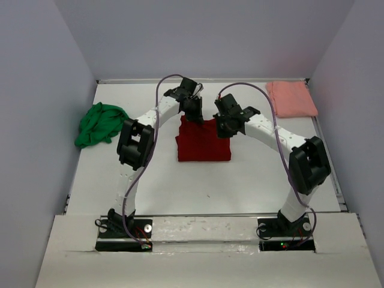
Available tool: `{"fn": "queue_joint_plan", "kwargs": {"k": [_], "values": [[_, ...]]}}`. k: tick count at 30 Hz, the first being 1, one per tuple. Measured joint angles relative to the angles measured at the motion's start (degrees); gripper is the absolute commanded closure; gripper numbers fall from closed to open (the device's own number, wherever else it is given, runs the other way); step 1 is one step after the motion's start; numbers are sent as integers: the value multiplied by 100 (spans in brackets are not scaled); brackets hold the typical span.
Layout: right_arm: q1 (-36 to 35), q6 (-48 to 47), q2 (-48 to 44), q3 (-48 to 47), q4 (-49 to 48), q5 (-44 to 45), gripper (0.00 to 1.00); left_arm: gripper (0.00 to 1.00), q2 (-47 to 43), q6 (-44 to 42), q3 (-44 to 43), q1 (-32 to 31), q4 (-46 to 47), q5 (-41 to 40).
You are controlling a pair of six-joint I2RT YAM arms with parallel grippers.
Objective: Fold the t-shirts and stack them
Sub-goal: Fold the tshirt
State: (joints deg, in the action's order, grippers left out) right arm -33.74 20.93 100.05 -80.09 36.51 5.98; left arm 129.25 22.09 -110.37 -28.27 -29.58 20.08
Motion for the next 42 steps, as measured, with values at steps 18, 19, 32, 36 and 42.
{"fn": "queue_joint_plan", "kwargs": {"k": [18, 19, 32, 36, 42], "values": [[225, -278, 1705, -1578, 216, -70, 100, 100, -546, -151, 640, -24, 90, -219], [280, -297, 1777, -1652, 212, -70, 100, 100, -592, -153, 728, -24, 85, -243], [1290, -531, 2610, -2660, 315, -348, 100, 100, -627, -168, 822, 149, 98, -382], [1467, -621, 3042, -2927, 306, -566, 100, 100, -533, -166, 673, 334, 109, -382], [1528, -726, 3403, -3204, 208, -595, 100, 100, -490, -168, 664, 511, 105, -415]]}}
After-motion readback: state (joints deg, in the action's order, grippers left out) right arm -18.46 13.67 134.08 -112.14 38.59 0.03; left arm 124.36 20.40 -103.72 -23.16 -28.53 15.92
